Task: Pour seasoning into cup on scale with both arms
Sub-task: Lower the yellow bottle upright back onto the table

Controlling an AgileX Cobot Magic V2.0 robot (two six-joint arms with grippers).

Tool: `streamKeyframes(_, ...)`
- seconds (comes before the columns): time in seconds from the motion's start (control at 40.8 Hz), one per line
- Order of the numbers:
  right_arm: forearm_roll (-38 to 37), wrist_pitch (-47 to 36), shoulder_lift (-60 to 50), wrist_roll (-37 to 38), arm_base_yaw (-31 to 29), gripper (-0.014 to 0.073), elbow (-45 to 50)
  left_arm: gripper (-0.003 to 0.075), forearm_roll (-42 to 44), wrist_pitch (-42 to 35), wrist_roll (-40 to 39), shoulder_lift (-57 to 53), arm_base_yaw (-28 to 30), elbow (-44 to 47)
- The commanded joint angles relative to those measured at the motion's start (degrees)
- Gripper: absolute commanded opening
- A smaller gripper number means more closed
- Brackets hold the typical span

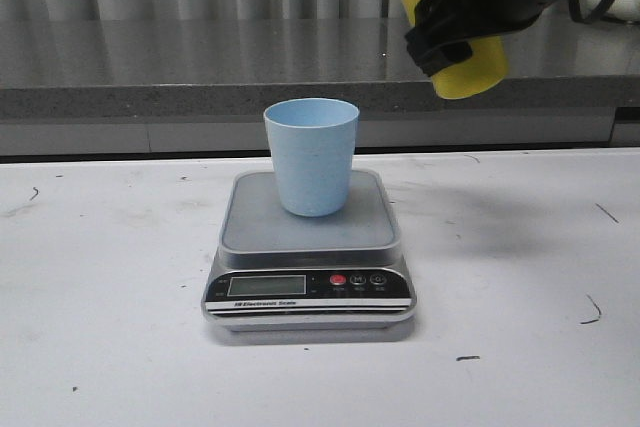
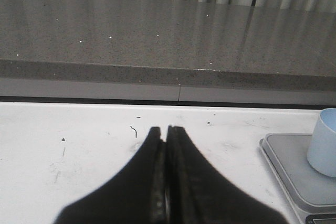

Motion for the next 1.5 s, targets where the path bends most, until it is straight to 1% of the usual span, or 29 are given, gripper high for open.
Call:
streamKeyframes(0.0,3.22,-2.68,-5.92,0.17,-0.19,0.0241,1.15,-0.002,-0.65,-4.8,-0.54,0.69,0.32,-1.5)
streamKeyframes(0.123,3.22,-2.68,-8.86,0.31,-0.19,0.0237,6.5,-0.002,-0.65,-4.8,-0.54,0.69,0.32,-1.5)
streamKeyframes(0.196,3.22,-3.2,-10.32,2.38,-0.19,0.0237,9.49,-0.002,-0.65,-4.8,-0.54,0.69,0.32,-1.5)
streamKeyframes(0.294,2.23,-5.88,-12.02,9.6,-0.19,0.0236,12.82,-0.002,-0.65,-4.8,-0.54,0.69,0.32,-1.5)
streamKeyframes(0.368,-2.71,-7.89,-13.37,15.18,-0.06,0.0235,15.15,-0.002,-0.65,-4.8,-0.54,0.69,0.32,-1.5)
streamKeyframes(0.466,-12.19,-11.33,-14.85,24.22,0.0,0.0235,18.07,-0.002,-0.65,-4.8,-0.54,0.69,0.32,-1.5)
streamKeyframes(0.54,-19.71,-14.81,-15.91,33.53,0.0,0.0235,20.59,-0.002,-0.65,-4.8,-0.54,0.69,0.32,-1.5)
streamKeyframes(0.589,-26.82,-16.39,-16.42,39.87,0.0,0.0235,22.1,-0.002,-0.65,-4.8,-0.54,0.69,0.32,-1.5)
streamKeyframes(0.687,-38.74,-18.49,-16.53,53.99,0.0,0.0235,24.23,-0.002,-0.65,-4.8,-0.54,0.69,0.32,-1.5)
streamKeyframes(0.736,-45.15,-19.55,-16.41,59.76,0.0,0.0235,25.05,-0.002,-0.65,-4.8,-0.54,0.69,0.32,-1.5)
streamKeyframes(0.809,-53.71,-23.34,-16.35,69.22,0.0,0.0235,26.74,-0.002,-0.65,-4.8,-0.54,0.69,0.32,-1.5)
streamKeyframes(0.883,-61.78,-28.21,-15.8,76.11,0.0,0.0235,28.16,-0.002,-0.65,-4.8,-0.54,0.69,0.32,-1.5)
streamKeyframes(0.907,-63.55,-29.48,-15.38,77.29,0.0,0.0235,28.48,-0.002,-0.65,-4.8,-0.54,0.69,0.32,-1.5)
streamKeyframes(0.956,-64.81,-32.59,-14.46,78.73,-0.07,0.0235,29.0,-0.002,-0.65,-4.8,-0.54,0.69,0.32,-1.5)
streamKeyframes(1.226,-64.12,-46.13,-3.44,78.97,-0.07,0.0235,29.24,-0.002,-0.65,-4.8,-0.54,0.69,0.32,-1.5)
streamKeyframes(1.349,-64.12,-50.15,1.61,78.97,-0.07,0.0235,29.24,-0.002,-0.65,-4.8,-0.54,0.69,0.32,-1.5)
streamKeyframes(1.471,-64.12,-52.22,5.84,79.13,-0.07,0.0235,29.24,-0.002,-0.65,-4.8,-0.54,0.69,0.32,-1.5)
